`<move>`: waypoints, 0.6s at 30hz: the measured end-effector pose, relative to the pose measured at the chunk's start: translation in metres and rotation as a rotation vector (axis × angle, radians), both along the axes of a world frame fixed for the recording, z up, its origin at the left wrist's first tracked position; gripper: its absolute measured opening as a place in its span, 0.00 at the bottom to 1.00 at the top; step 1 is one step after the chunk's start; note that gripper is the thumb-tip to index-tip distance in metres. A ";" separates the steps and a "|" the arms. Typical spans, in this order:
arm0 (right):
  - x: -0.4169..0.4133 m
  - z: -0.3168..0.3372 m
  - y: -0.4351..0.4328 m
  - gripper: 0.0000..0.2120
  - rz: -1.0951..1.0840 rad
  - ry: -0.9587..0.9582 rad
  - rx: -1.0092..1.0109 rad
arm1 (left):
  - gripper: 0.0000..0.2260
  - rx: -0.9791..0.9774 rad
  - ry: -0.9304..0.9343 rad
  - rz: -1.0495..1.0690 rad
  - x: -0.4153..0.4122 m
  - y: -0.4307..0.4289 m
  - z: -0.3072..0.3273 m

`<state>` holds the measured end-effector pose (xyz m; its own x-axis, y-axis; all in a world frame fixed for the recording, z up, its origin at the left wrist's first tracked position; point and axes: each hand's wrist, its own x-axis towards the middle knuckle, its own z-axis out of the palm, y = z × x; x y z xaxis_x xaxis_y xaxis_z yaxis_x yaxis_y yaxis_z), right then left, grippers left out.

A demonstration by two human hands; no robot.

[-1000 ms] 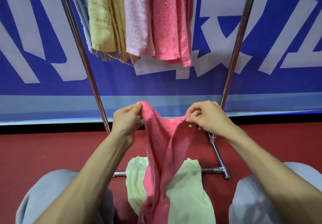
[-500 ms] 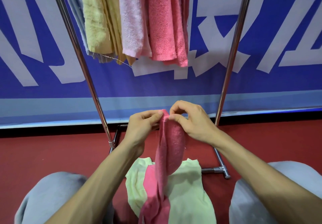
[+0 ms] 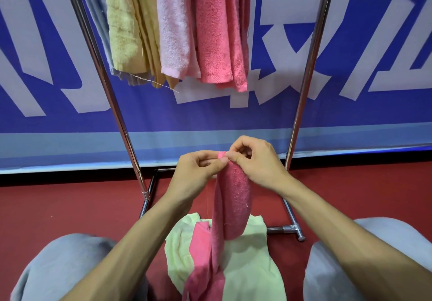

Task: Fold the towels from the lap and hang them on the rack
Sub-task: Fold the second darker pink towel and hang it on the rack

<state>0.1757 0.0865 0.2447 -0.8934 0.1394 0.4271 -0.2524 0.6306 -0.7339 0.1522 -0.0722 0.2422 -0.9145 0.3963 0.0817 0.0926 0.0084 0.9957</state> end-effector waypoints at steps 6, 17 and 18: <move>-0.004 0.000 0.004 0.07 0.085 -0.066 -0.118 | 0.04 -0.169 0.242 0.047 -0.008 -0.007 0.001; -0.001 -0.010 0.001 0.24 0.456 -0.436 -0.097 | 0.05 -0.171 0.402 0.099 -0.011 -0.021 0.016; -0.001 -0.011 0.001 0.16 0.488 -0.438 -0.058 | 0.05 -0.162 0.403 0.129 -0.013 -0.023 0.017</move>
<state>0.1750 0.0873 0.2335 -0.9492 -0.3143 0.0132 -0.1694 0.4755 -0.8633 0.1394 -0.0956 0.2591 -0.8654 0.3181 0.3873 0.4602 0.1984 0.8654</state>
